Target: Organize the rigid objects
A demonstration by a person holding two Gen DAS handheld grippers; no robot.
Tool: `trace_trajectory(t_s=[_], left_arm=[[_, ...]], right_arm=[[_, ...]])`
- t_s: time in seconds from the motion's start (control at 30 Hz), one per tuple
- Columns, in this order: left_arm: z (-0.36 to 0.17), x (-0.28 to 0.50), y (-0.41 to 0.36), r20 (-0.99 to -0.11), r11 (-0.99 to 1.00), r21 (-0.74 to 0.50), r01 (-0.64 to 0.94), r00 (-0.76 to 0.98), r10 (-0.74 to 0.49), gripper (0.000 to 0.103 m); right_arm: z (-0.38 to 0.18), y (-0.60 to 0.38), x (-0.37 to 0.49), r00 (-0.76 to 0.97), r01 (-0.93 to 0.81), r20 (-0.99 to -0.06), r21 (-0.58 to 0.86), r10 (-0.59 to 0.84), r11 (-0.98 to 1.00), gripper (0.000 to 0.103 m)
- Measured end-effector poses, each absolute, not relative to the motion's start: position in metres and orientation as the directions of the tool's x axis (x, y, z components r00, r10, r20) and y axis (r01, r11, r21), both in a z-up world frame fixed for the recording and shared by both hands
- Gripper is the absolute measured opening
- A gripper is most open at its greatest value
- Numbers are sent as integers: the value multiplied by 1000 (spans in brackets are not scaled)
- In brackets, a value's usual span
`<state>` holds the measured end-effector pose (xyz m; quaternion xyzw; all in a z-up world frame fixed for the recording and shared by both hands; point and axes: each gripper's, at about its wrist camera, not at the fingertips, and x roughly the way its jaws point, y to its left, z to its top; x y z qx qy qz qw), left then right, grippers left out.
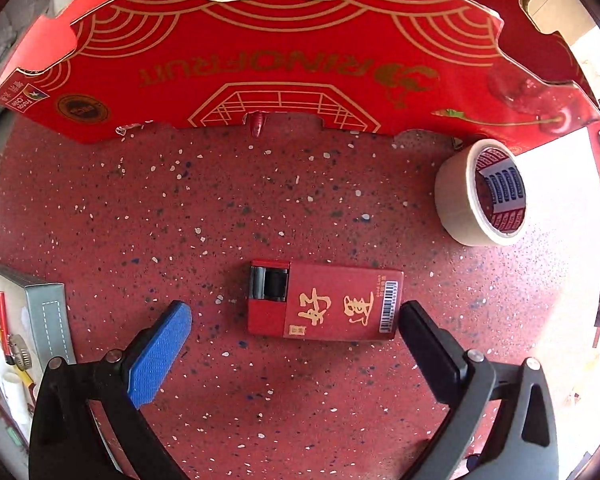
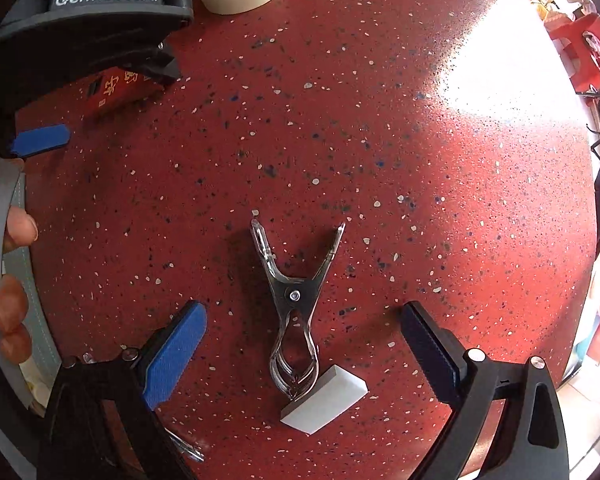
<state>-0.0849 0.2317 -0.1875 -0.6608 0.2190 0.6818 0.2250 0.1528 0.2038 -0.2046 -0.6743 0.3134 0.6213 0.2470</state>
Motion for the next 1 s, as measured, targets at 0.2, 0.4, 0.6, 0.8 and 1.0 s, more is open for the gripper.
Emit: trace_trajectory(t_s=[0.2,0.4,0.6,0.8,1.0], left_arm=[[-186,-80,233,-998,-810,-3,-587,-44,36,103],[-189,-78,248,-1000,-799,16,-600,-16,-8,103],[-177,-67,257,-999,-735,-5,-678,-28,32,80],[-170,-59,261,-1000,-679,-14,-734,1,19,72],[-158,-36,224,-998,-651,-50,-758,12,62,72]], right_arm=[[-208,197,144,78,-702,-992,19,-103,-712,103],[-210,201,134,120,-696,-984,10,-130,-718,103],[-192,173,118,83,-647,-995,-8,-60,-763,66],[-179,176,125,57,-656,-994,33,-94,-754,22],[-156,190,163,-115,-748,-976,207,-184,-631,21]])
